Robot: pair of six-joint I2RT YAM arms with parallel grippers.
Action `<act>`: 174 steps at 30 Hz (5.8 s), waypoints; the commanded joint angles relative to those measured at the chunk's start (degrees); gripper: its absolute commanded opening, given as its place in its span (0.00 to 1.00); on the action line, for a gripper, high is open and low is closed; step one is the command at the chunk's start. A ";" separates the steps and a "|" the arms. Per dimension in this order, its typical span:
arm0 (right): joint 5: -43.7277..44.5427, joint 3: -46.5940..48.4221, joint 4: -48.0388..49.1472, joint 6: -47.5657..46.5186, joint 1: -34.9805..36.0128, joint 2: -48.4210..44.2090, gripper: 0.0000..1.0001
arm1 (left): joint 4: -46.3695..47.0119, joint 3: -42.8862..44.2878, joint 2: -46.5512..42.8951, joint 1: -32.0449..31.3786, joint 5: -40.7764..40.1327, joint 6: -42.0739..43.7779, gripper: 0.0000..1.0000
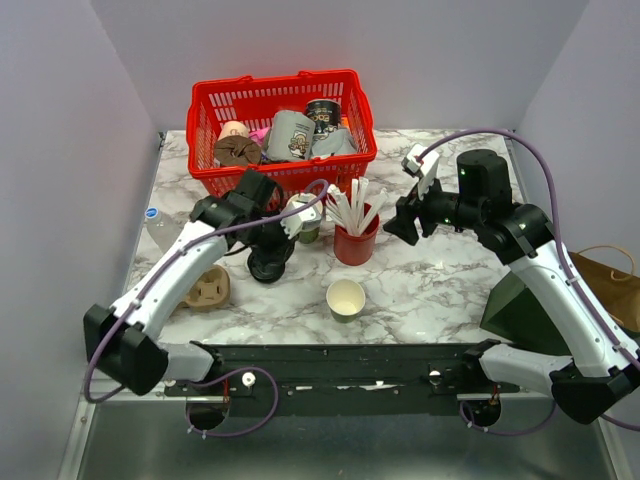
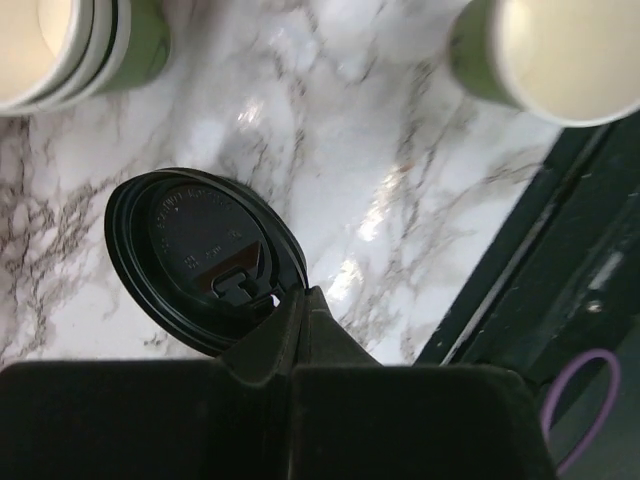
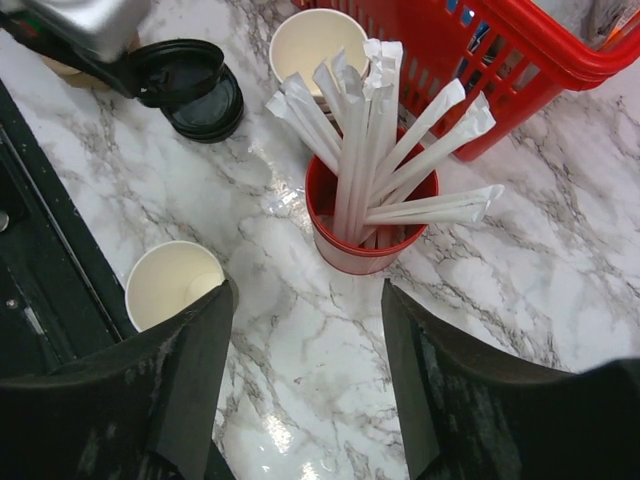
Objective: Pack the takeout coffee
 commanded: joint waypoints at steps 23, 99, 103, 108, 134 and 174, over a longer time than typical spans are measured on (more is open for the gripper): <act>-22.55 -18.56 7.23 2.55 -0.23 -1.64 0.84 | 97.56 -42.73 -21.43 -8.03 33.25 -70.50 0.00; 2.24 -7.31 -0.94 -45.70 48.02 37.90 1.00 | 33.93 -28.83 -40.14 26.33 7.85 -40.45 0.99; 2.67 -7.31 -0.59 -46.23 48.10 38.26 1.00 | 34.02 -29.01 -40.23 26.60 8.20 -40.62 0.99; 2.59 -6.26 -1.29 -46.49 48.19 39.66 1.00 | 33.84 -29.27 -40.41 26.86 8.46 -40.71 0.99; 4.17 -8.45 0.73 -48.16 49.69 39.23 0.98 | 34.19 -30.07 -41.72 27.30 8.91 -40.89 0.99; 1.80 18.96 -19.04 -38.85 44.51 30.35 0.77 | 33.41 -21.63 -34.96 27.57 9.17 -37.64 0.98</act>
